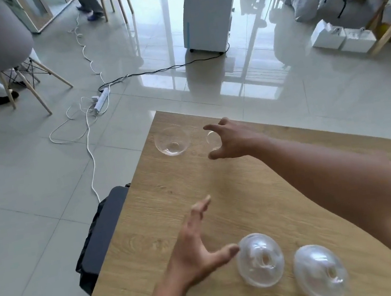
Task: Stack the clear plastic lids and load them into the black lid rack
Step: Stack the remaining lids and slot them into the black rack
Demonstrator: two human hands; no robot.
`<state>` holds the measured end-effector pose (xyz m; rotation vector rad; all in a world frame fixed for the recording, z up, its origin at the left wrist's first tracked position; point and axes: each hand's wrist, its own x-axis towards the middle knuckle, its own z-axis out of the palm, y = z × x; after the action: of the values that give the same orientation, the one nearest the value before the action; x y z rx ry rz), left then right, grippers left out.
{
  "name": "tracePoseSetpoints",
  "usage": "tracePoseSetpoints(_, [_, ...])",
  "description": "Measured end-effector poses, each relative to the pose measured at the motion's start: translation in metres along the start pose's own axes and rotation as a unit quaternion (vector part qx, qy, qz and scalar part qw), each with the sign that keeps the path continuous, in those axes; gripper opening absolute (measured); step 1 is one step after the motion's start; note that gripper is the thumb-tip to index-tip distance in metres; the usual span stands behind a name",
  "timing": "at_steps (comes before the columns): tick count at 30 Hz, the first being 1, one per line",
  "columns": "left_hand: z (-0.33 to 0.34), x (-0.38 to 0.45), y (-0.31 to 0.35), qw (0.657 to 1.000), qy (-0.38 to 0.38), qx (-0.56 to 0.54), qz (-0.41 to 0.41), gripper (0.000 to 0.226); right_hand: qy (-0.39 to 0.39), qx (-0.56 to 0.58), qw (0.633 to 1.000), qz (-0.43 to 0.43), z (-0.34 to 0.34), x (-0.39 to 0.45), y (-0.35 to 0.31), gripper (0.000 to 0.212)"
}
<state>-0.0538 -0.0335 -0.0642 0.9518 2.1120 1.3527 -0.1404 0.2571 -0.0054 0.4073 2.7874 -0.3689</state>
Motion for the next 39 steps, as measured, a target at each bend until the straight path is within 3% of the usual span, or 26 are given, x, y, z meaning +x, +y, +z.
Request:
tracePoseSetpoints(4, [-0.053, 0.083, 0.004, 0.974, 0.123, 0.188, -0.02, 0.091, 0.053, 0.06, 0.996, 0.028, -0.004, -0.063, 0.012, 0.087])
tracePoseSetpoints(6, [-0.076, 0.129, 0.009, 0.945, 0.114, 0.302, -0.059, 0.094, 0.087, 0.103, 0.989, 0.058, 0.001, -0.103, 0.019, 0.085])
tracePoseSetpoints(12, [-0.104, 0.23, 0.023, 0.853, -0.091, 0.499, -0.122, 0.124, 0.147, 0.21, 0.95, 0.179, 0.024, -0.224, 0.05, 0.063])
tracePoseSetpoints(16, [-0.117, 0.26, 0.022, 0.819, -0.213, 0.5, -0.183, 0.136, 0.218, 0.392, 0.869, 0.208, 0.036, -0.299, 0.064, 0.055])
tracePoseSetpoints(20, [-0.109, 0.259, 0.021, 0.831, -0.212, 0.487, -0.162, 0.132, 0.286, 0.536, 0.766, 0.212, 0.066, -0.357, 0.064, 0.084])
tracePoseSetpoints(24, [-0.081, 0.227, 0.039, 0.886, -0.131, 0.443, -0.042, 0.121, 0.41, 0.57, 0.684, 0.197, 0.117, -0.379, 0.049, 0.082])
tracePoseSetpoints(26, [-0.063, 0.201, 0.051, 0.939, -0.105, 0.327, 0.018, 0.114, 0.456, 0.55, 0.673, 0.193, 0.139, -0.38, 0.041, 0.082])
tracePoseSetpoints(28, [-0.046, 0.169, 0.068, 0.962, -0.11, 0.238, 0.076, 0.108, 0.482, 0.521, 0.676, 0.198, 0.153, -0.379, 0.035, 0.082])
tracePoseSetpoints(33, [-0.01, 0.081, 0.101, 0.992, -0.081, 0.046, 0.091, 0.098, 0.498, 0.497, 0.675, 0.221, 0.17, -0.379, 0.033, 0.09])
tracePoseSetpoints(39, [0.045, -0.004, 0.071, 0.991, -0.017, -0.1, 0.091, 0.102, 0.474, 0.517, 0.688, 0.184, 0.199, -0.376, 0.033, 0.09])
